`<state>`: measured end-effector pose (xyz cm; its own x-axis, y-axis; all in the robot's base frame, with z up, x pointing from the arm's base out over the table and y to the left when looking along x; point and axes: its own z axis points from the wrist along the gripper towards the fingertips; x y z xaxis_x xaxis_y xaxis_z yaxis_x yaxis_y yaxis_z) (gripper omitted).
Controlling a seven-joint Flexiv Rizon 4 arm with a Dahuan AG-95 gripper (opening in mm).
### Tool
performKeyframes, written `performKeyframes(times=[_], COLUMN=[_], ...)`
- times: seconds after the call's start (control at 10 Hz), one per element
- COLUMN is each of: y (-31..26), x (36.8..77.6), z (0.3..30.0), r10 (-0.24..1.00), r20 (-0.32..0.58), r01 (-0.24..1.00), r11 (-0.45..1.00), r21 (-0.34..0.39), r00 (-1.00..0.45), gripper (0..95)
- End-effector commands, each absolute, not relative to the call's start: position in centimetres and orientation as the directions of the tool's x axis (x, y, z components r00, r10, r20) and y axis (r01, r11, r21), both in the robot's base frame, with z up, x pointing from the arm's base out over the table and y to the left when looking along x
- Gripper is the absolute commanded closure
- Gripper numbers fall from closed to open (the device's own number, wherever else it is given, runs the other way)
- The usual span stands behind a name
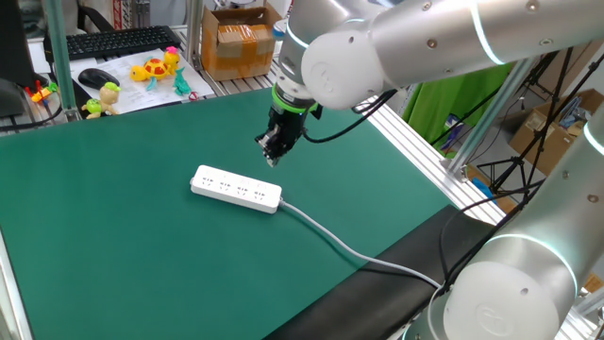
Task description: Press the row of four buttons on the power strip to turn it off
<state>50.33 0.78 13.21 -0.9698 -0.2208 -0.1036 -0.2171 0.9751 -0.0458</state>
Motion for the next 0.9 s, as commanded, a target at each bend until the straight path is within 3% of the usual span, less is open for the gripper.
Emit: performKeyframes(times=[0.1, 0.2, 0.3, 0.4, 0.5, 0.6, 0.8, 0.9], y=[0.6, 0.3, 0.1, 0.0, -0.1, -0.1, -0.1, -0.4], x=[52.5, 53.8, 54.8, 55.5, 55.7, 55.7, 55.7, 55.7], z=[12.8, 12.8, 12.7, 12.5, 12.2, 11.8, 11.5, 11.3], r10=[-0.239, -0.242, -0.242, -0.242, -0.242, -0.243, -0.244, -0.244], r20=[-0.109, -0.109, -0.108, -0.109, -0.111, -0.109, -0.108, -0.107], r01=[-0.236, -0.240, -0.240, -0.240, -0.240, -0.240, -0.240, -0.240], r11=[0.971, 0.970, 0.970, 0.970, 0.970, 0.970, 0.970, 0.969], r21=[-0.034, -0.031, -0.027, -0.027, -0.028, -0.033, -0.042, -0.050], r00=[-0.965, -0.964, -0.964, -0.964, -0.964, -0.964, -0.964, -0.964], gripper=[95.0, 76.0, 76.0, 57.0, 57.0, 38.0, 38.0, 19.0])
